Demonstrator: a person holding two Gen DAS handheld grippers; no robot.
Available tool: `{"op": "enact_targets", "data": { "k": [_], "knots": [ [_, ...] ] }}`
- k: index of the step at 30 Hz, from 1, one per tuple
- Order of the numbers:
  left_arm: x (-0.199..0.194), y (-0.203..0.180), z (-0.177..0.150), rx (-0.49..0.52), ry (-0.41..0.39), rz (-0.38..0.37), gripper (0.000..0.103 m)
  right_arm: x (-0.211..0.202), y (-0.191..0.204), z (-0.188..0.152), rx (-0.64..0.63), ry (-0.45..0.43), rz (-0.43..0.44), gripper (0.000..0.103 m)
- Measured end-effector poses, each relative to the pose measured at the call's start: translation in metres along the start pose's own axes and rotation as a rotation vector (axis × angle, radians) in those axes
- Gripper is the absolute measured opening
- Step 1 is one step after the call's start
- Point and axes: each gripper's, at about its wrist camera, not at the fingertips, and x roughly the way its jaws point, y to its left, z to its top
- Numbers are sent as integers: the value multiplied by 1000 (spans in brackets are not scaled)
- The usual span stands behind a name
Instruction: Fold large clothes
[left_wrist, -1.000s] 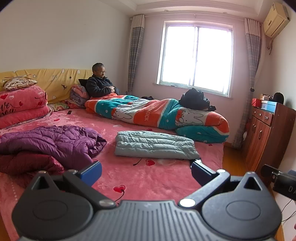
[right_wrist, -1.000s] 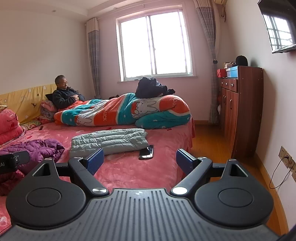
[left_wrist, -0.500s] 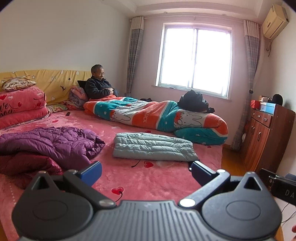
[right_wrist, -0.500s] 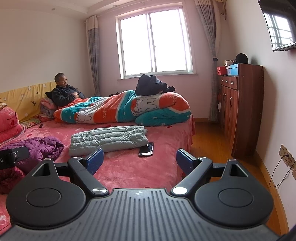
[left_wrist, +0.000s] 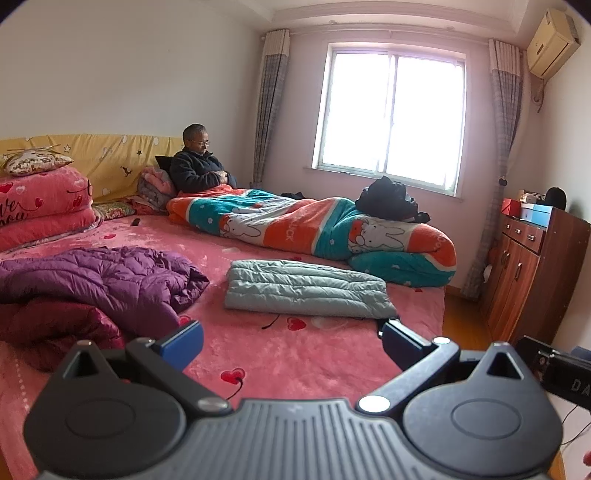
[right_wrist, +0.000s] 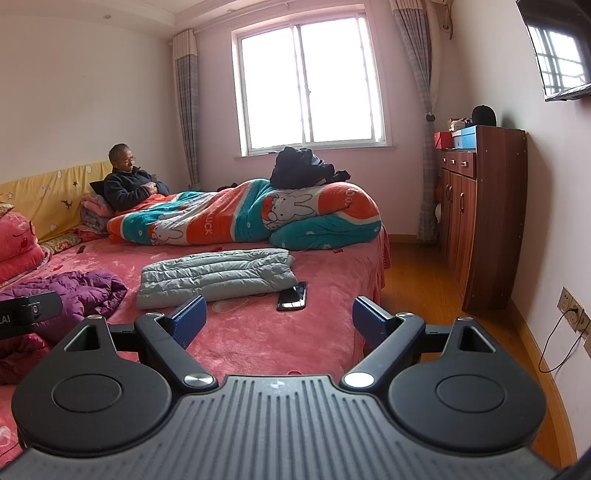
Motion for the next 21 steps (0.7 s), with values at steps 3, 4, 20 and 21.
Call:
{"op": "enact_targets", "data": {
  "k": [3, 4, 20, 21],
  "knots": [
    [3, -1, -1, 2, 6, -2, 102, 2, 0, -1, -1, 1, 2, 103],
    [4, -1, -2, 2, 7, -1, 102, 4, 1, -1, -2, 3, 3, 103],
    [24, 2, -15, -21, 40, -25, 102, 28, -6, -5, 4, 38, 14, 103],
    [26, 2, -16, -23, 40, -29, 102, 30, -6, -5, 3, 41, 15, 103]
  ]
}}
